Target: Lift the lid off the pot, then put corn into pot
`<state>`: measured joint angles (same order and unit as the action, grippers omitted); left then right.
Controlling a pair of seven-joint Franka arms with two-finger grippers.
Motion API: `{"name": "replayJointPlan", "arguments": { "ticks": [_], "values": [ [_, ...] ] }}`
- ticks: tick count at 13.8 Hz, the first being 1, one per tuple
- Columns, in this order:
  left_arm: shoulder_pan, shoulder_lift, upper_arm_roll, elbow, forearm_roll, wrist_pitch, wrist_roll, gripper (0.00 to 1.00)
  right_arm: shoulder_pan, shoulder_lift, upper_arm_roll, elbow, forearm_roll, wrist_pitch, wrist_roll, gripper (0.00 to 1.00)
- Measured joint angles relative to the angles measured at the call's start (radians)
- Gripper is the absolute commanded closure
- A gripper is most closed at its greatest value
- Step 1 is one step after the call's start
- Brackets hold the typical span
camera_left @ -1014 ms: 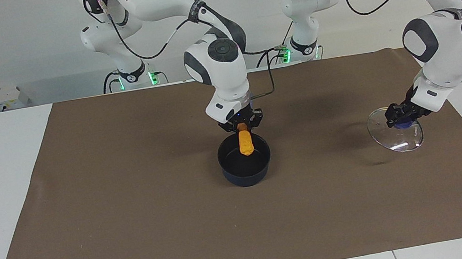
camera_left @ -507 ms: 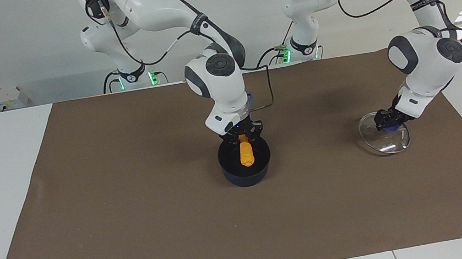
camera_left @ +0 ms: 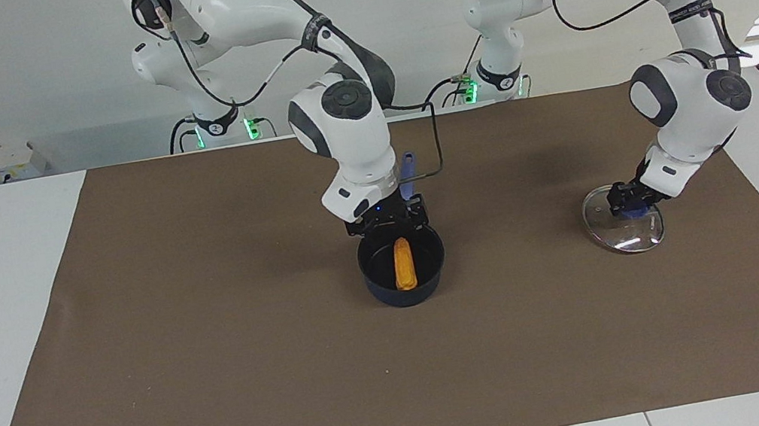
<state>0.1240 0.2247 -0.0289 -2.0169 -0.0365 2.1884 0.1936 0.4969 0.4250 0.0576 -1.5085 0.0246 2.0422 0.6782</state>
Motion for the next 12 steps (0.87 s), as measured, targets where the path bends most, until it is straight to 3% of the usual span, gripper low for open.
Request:
{"name": "replayJointPlan", "arguments": {
  "ticks": [3,9,12],
  "values": [
    [-0.001,-0.012,-0.003,0.05,0.0,-0.032,0.002,0.0,-0.09,-0.097,-0.003,0.028,-0.017,-0.168,-0.119,0.0],
    [-0.065,-0.063,-0.011,0.339,0.014,-0.332,-0.125,0.0,-0.367,-0.339,-0.006,0.03,-0.017,-0.534,-0.499,0.0],
    [-0.077,-0.113,-0.015,0.379,0.014,-0.429,-0.143,0.0,-0.455,-0.419,-0.006,-0.028,-0.018,-0.608,-0.586,0.0]
  ]
}}
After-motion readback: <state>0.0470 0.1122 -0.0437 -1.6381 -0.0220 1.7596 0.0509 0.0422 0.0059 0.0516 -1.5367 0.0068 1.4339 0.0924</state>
